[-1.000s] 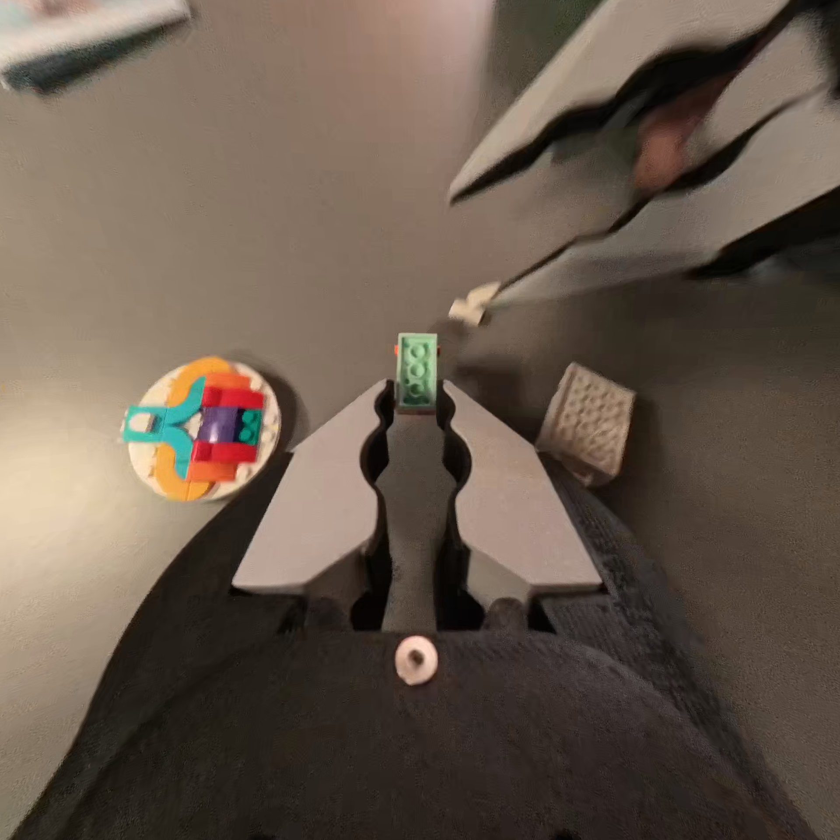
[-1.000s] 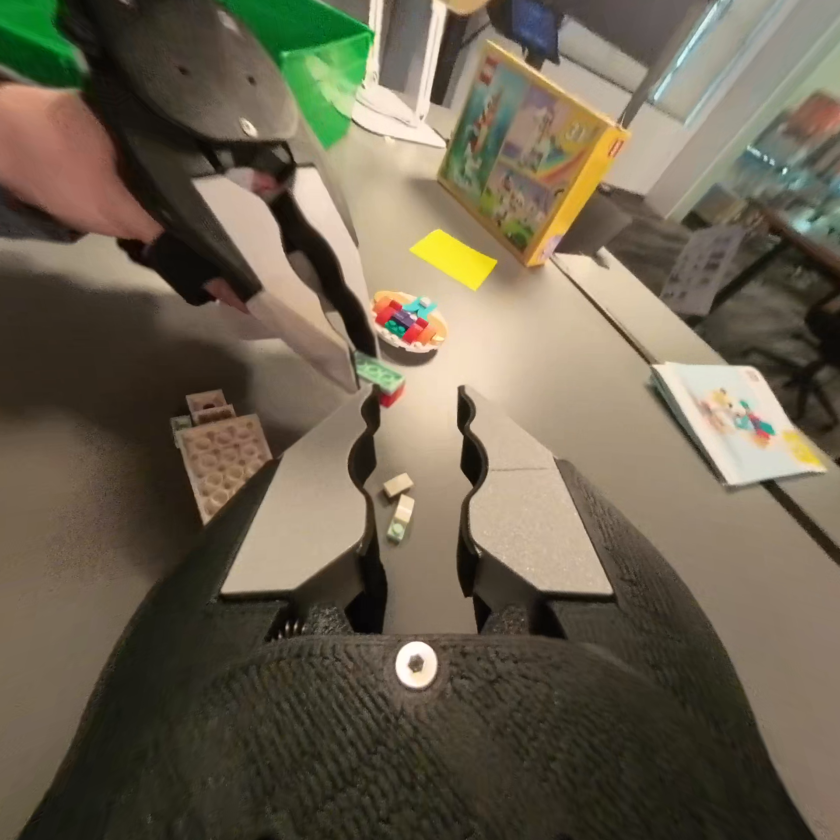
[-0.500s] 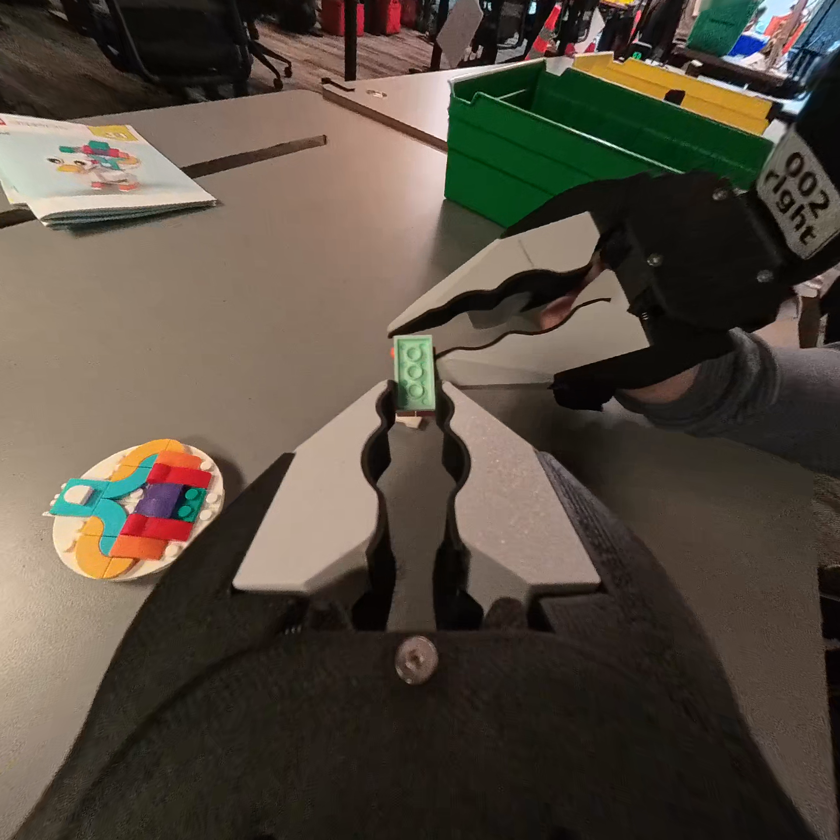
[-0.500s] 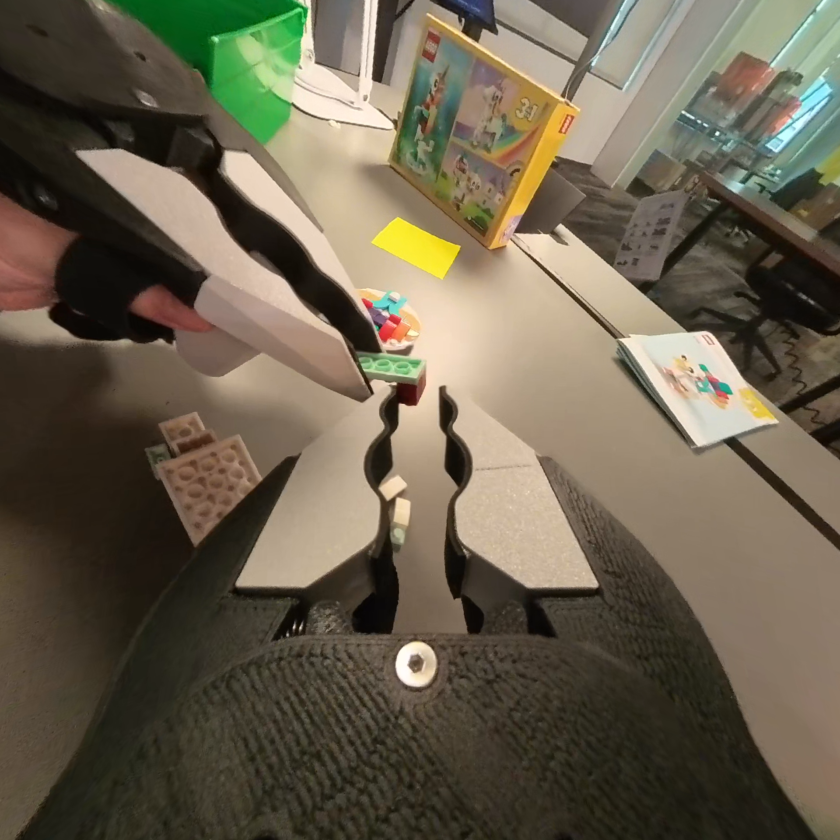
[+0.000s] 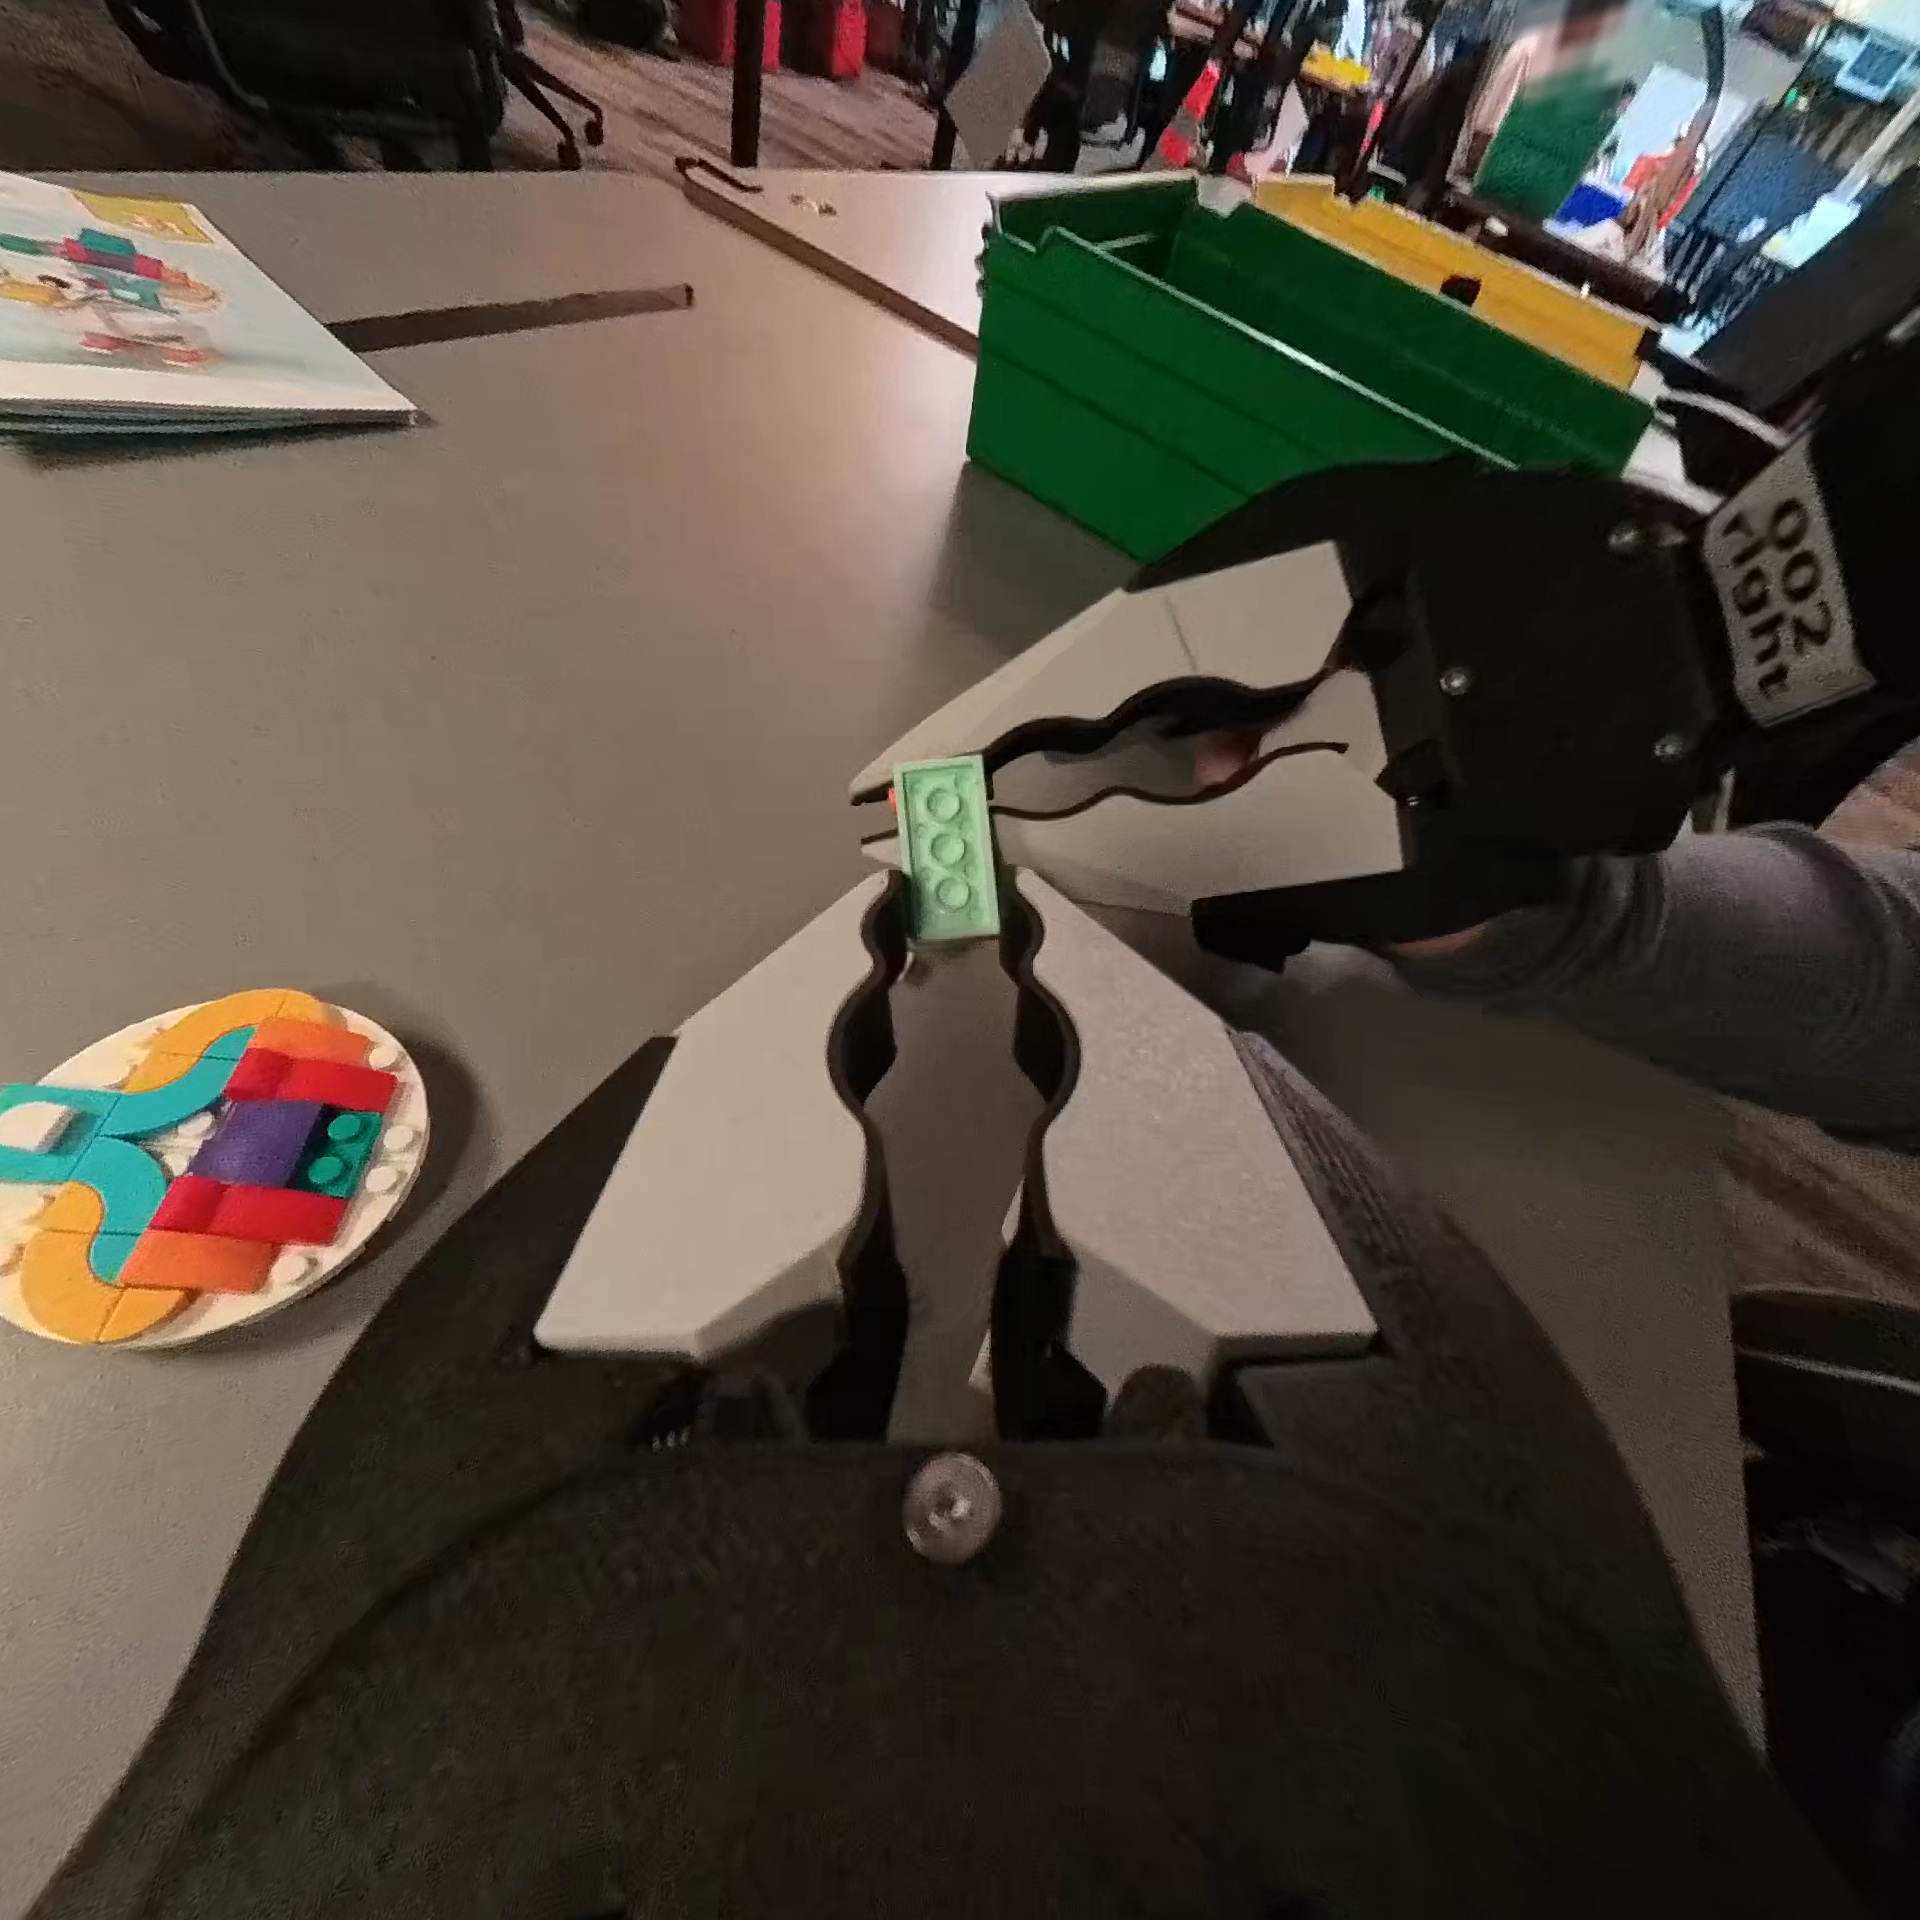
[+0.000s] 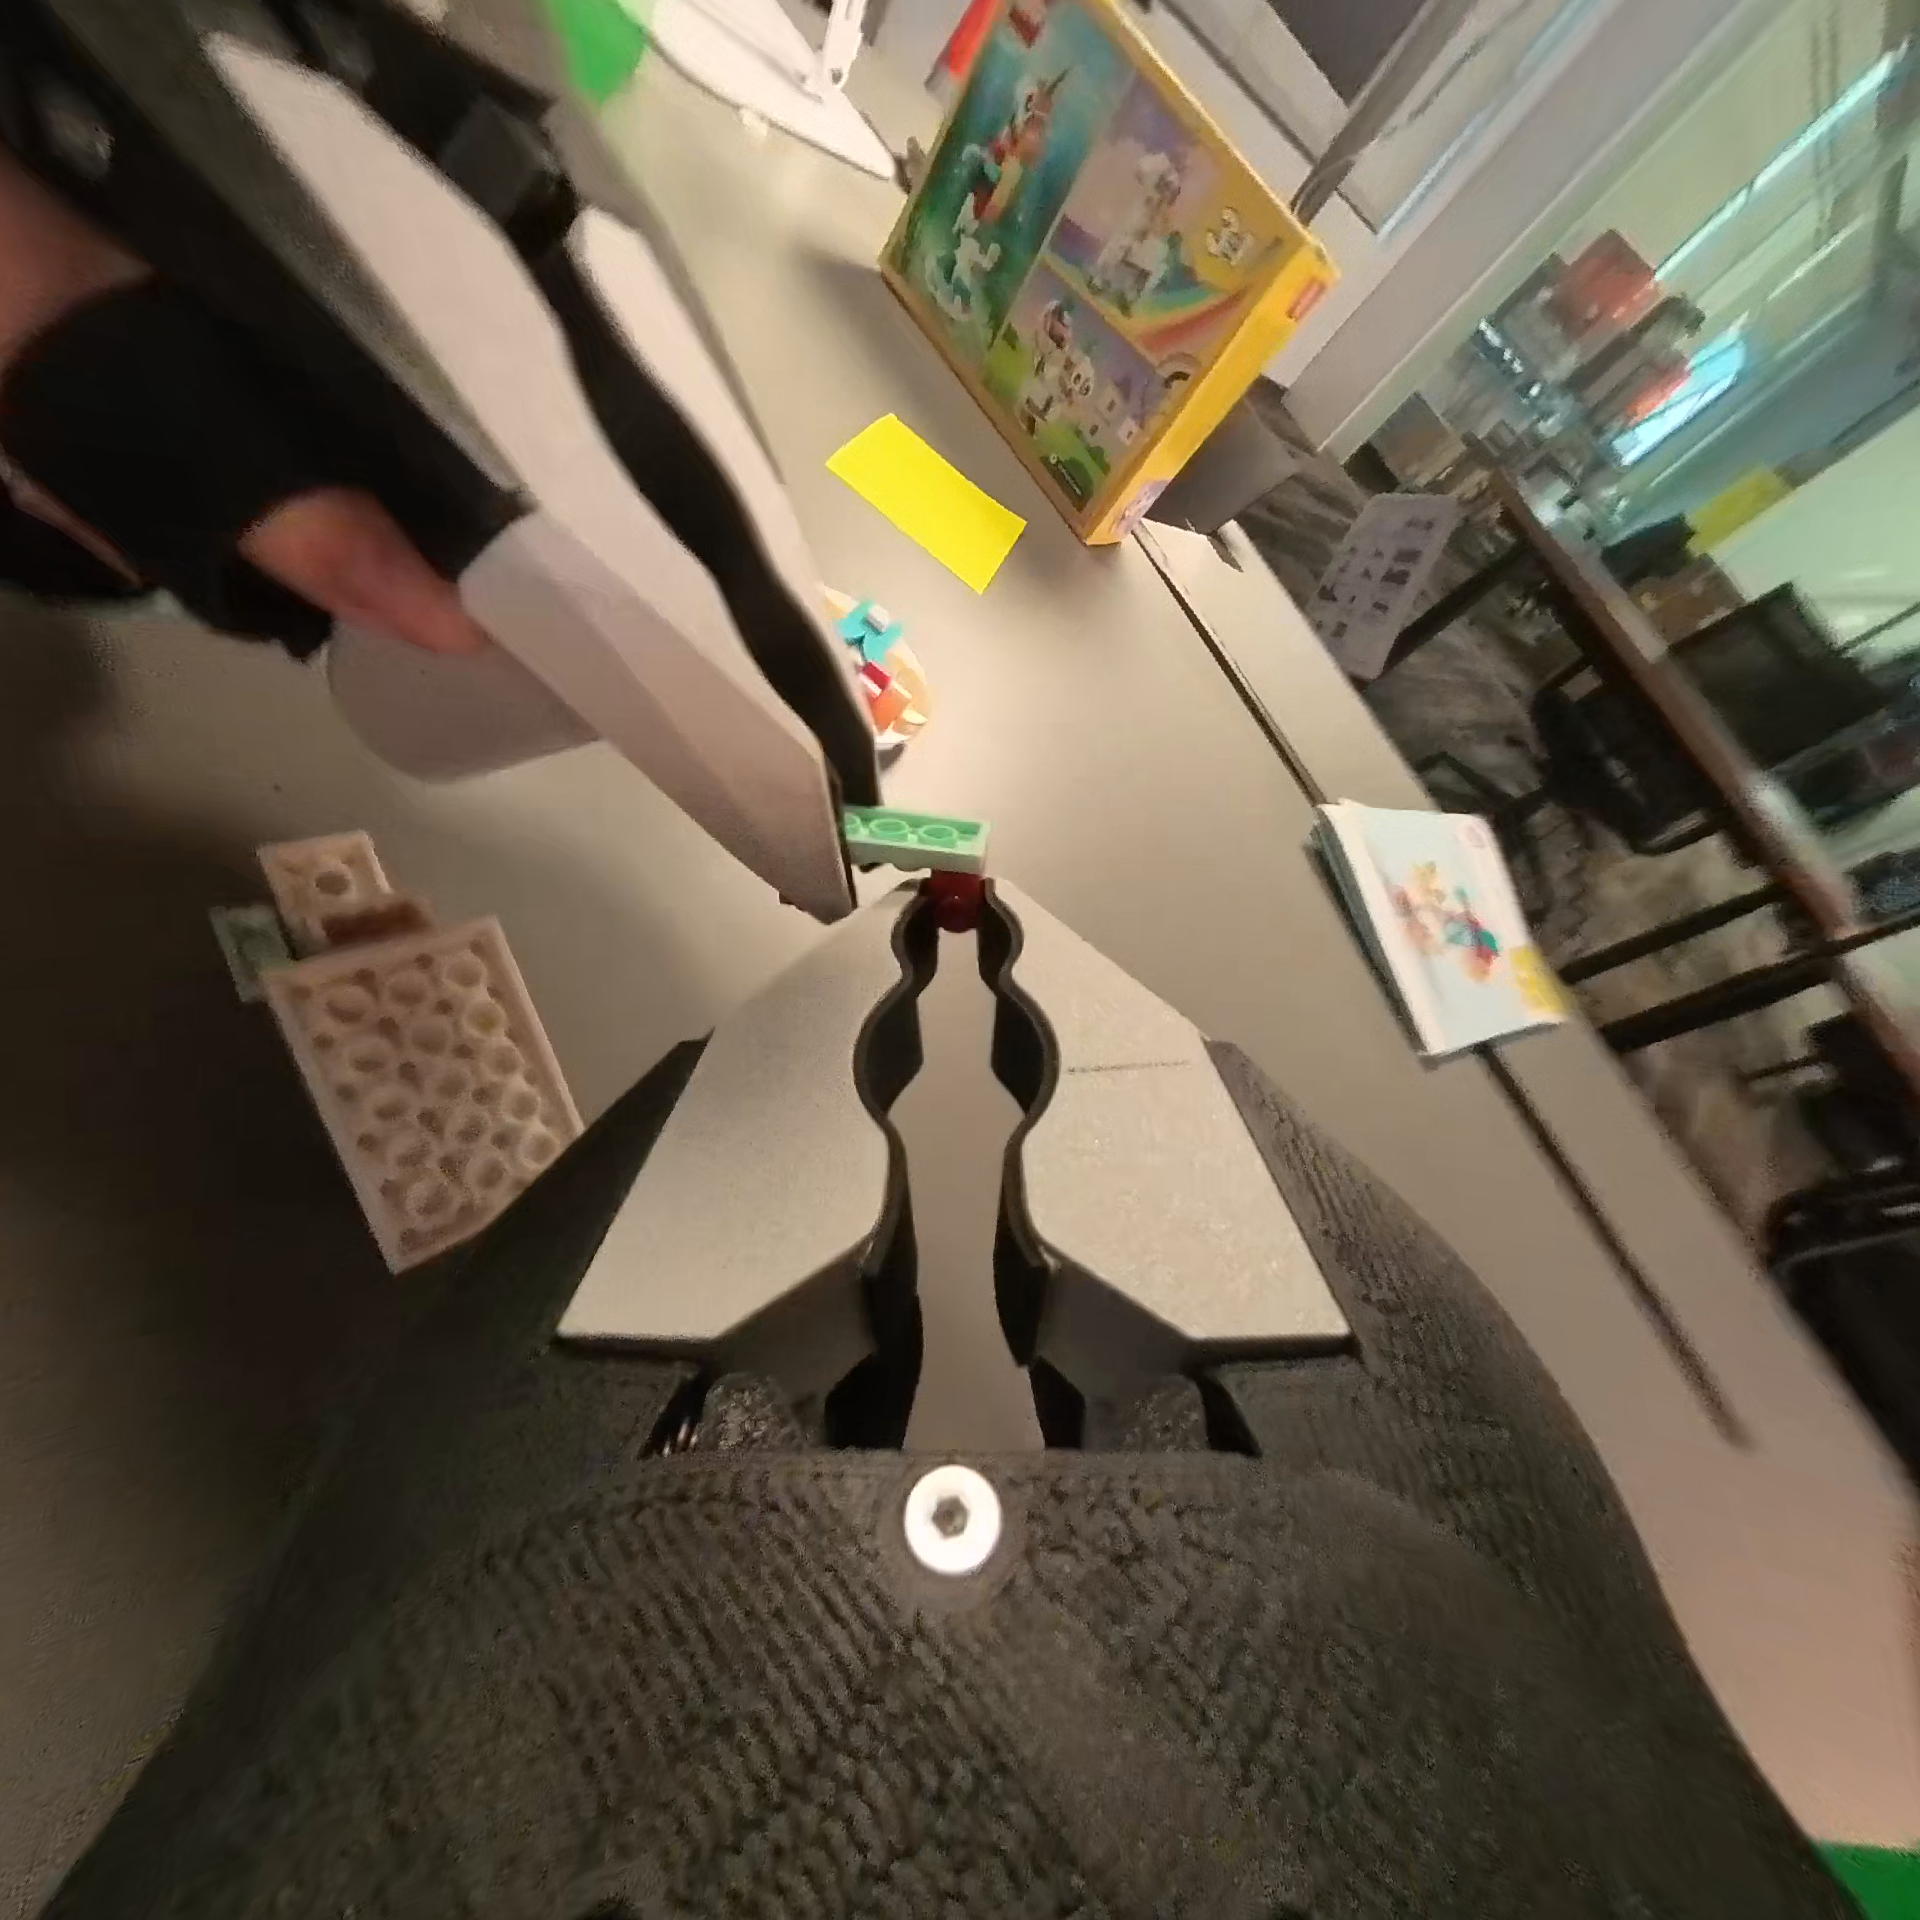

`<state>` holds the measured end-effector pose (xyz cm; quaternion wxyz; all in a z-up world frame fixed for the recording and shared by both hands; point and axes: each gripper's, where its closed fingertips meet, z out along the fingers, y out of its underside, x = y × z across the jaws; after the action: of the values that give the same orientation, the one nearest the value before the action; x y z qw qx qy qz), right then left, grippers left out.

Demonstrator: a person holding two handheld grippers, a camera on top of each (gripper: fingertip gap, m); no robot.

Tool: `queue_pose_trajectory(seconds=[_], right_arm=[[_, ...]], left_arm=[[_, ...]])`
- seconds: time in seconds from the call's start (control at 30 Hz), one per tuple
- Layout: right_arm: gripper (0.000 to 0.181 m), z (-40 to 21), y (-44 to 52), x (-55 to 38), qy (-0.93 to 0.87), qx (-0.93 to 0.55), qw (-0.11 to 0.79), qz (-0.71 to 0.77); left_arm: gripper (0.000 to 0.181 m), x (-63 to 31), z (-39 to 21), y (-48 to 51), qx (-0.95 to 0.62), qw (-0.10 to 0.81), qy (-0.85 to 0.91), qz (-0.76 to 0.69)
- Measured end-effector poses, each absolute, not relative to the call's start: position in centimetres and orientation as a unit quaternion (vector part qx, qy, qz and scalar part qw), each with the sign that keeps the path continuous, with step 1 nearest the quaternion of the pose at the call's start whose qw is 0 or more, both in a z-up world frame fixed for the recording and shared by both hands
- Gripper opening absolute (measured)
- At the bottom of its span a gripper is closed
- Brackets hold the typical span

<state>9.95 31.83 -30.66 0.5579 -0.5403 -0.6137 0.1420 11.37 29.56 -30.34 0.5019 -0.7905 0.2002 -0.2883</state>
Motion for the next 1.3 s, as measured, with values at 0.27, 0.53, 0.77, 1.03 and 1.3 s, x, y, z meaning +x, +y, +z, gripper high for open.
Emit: queue_pose_trajectory(seconds=[0.27,0.53,0.77,1.03,1.3], right_arm=[[0.004,-31.2,32.7,10.6,-0.705,-0.388,0.582,-0.119],[0.005,-30.2,32.6,10.7,-0.674,-0.428,0.602,-0.019],[0.005,-31.0,32.6,10.4,-0.688,-0.393,0.610,-0.028],[0.005,-30.6,31.1,9.3,-0.694,-0.357,0.624,-0.040],[0.013,-30.6,30.7,9.0,-0.695,-0.347,0.629,-0.041]], left_arm=[[0.015,9.9,-32.7,28.6,-0.825,0.443,0.283,-0.207],[0.016,7.5,-36.0,28.9,-0.885,0.360,0.221,-0.198],[0.052,7.6,-32.5,29.7,-0.838,0.447,0.202,-0.239],[0.031,10.8,-29.7,29.4,-0.777,0.529,0.252,-0.229],[0.018,11.0,-30.2,29.4,-0.784,0.516,0.253,-0.235]])
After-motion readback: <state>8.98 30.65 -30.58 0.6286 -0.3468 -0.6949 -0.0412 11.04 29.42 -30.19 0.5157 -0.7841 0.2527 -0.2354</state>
